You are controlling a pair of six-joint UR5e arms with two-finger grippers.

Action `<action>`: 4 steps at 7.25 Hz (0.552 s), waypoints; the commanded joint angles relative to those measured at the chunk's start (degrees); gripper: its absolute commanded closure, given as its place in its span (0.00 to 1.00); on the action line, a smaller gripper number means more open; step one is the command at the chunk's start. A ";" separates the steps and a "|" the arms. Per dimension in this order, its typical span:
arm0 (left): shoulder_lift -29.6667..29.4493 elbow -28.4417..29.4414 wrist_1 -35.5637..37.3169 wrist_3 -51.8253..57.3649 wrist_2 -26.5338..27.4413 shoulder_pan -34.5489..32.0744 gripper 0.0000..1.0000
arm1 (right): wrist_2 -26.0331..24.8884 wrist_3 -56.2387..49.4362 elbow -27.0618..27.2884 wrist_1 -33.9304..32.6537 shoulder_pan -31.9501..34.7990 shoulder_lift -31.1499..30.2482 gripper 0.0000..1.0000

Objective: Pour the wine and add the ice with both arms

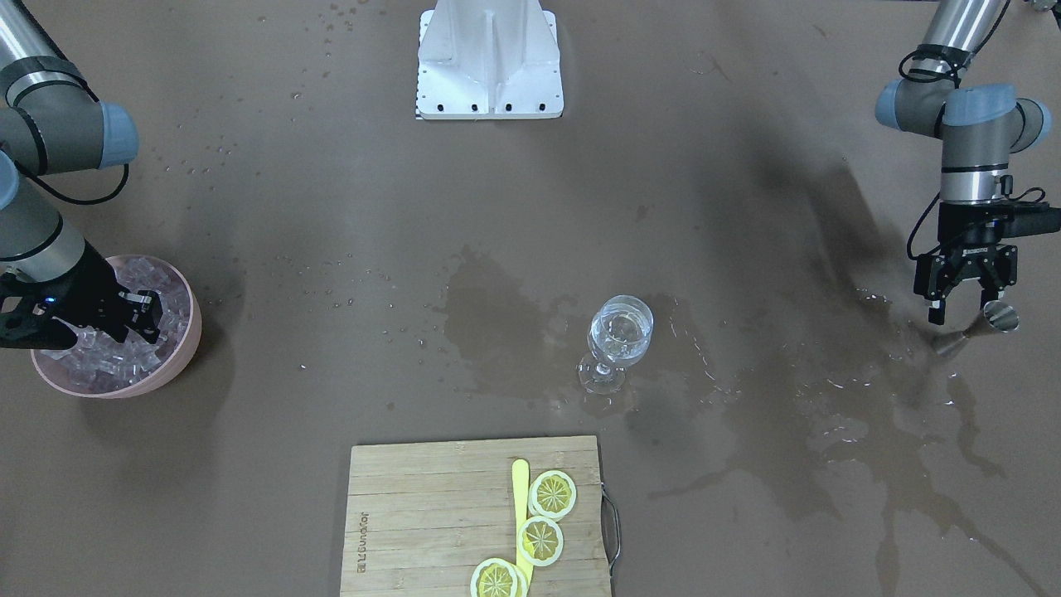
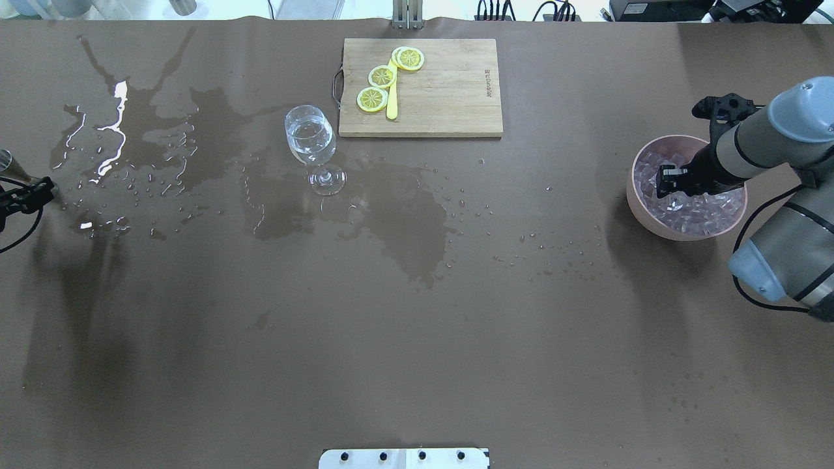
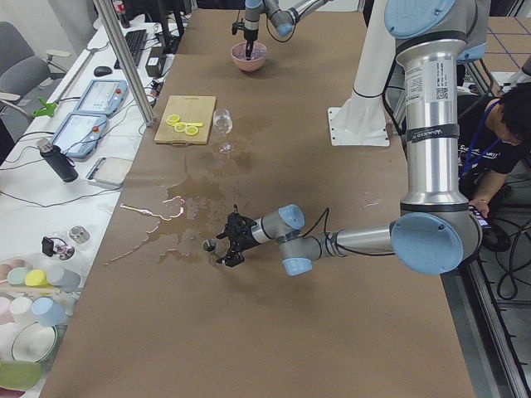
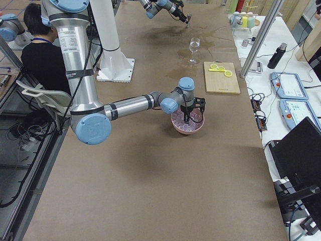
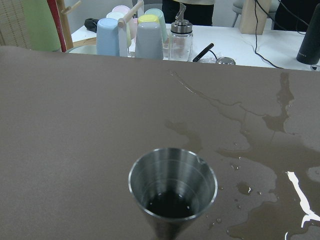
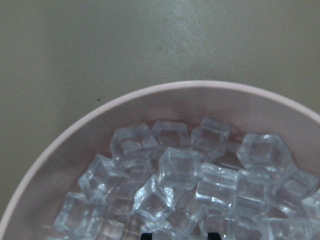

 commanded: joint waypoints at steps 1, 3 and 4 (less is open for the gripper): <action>-0.95 1.43 -0.08 -0.09 -0.51 0.10 0.06 | -0.03 0.15 0.25 0.07 -0.01 -0.07 1.00; -1.04 2.31 -0.08 -0.09 -0.68 0.10 0.07 | -0.38 0.59 0.69 -0.19 -0.09 0.10 1.00; -1.13 2.66 -0.08 -0.09 -0.77 0.02 0.07 | -0.29 0.68 0.87 -0.71 -0.09 0.45 1.00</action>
